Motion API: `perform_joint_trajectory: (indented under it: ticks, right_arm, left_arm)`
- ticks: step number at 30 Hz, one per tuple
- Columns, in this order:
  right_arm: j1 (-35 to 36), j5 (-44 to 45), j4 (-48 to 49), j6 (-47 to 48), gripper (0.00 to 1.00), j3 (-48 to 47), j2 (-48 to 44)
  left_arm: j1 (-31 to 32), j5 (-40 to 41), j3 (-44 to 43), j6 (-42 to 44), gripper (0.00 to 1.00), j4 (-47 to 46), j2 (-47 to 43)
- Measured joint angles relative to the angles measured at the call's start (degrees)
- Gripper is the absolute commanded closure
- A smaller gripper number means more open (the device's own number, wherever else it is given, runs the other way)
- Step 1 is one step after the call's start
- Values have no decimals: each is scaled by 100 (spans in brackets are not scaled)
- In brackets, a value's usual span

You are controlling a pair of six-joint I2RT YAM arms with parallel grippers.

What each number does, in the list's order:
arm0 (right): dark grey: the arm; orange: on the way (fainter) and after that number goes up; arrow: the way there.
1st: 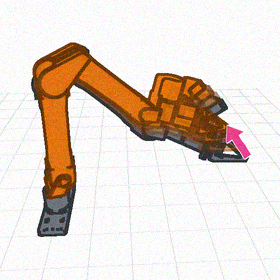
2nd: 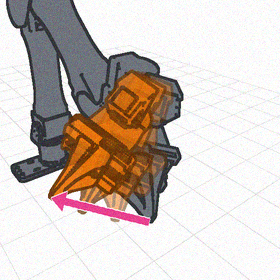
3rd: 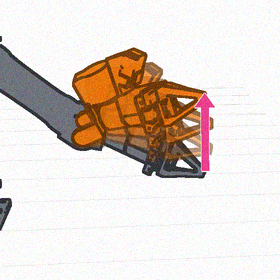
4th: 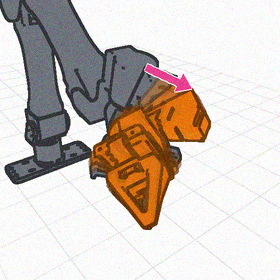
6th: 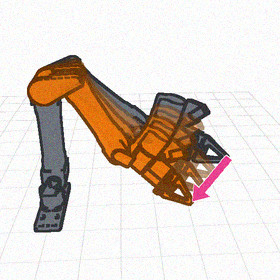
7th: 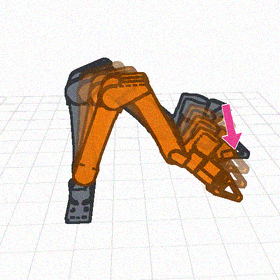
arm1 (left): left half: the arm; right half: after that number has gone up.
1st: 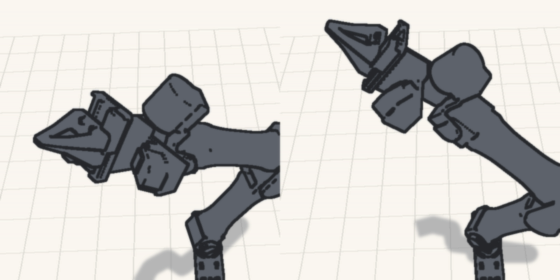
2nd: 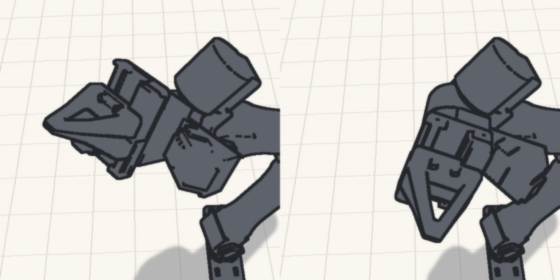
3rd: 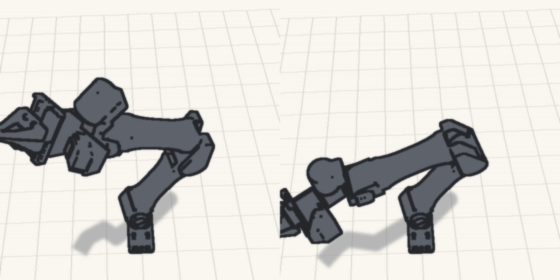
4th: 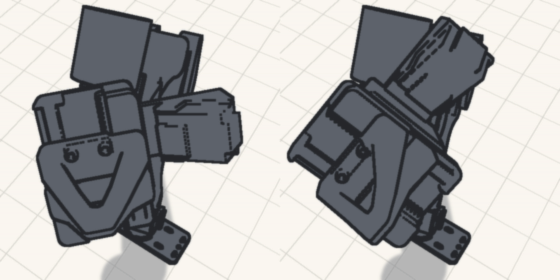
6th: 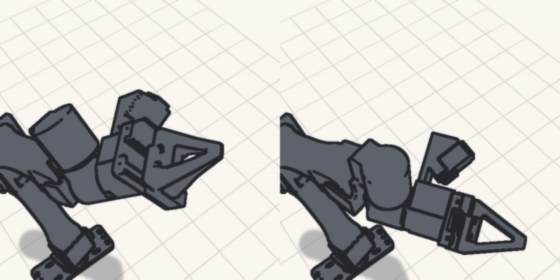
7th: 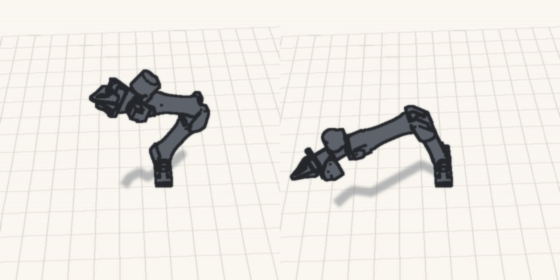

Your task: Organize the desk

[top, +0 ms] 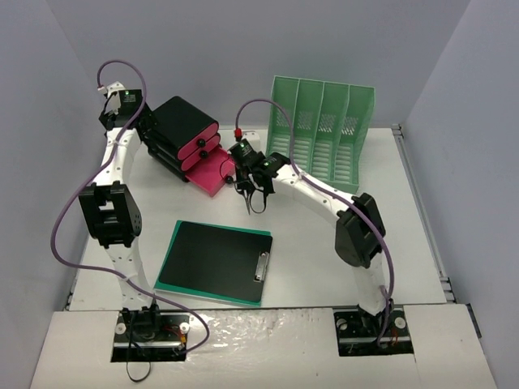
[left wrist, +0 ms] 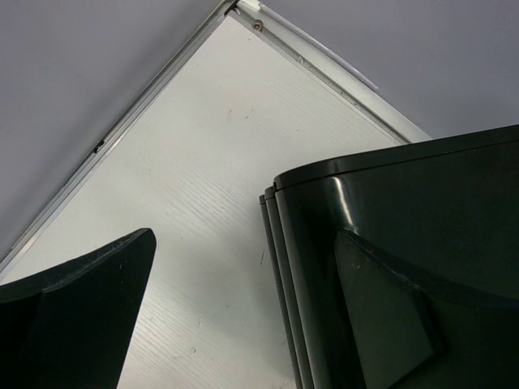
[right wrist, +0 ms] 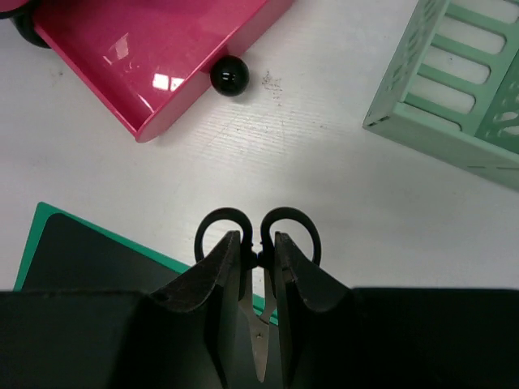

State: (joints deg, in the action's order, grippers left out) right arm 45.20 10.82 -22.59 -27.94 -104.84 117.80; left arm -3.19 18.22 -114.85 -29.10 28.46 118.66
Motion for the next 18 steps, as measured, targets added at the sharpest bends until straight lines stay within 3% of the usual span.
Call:
perform_joint_trajectory:
  ticks: [9, 18]
  right_arm:
    - [-284, -802, 91, 141, 100, -2080, 1351]
    - [-318, -1452, 275, 55, 100, -2977, 2124]
  left_arm:
    - [-57, 32, 361, 127, 10, 580, 49]
    - [-51, -24, 380, 176, 10, 707, 80]
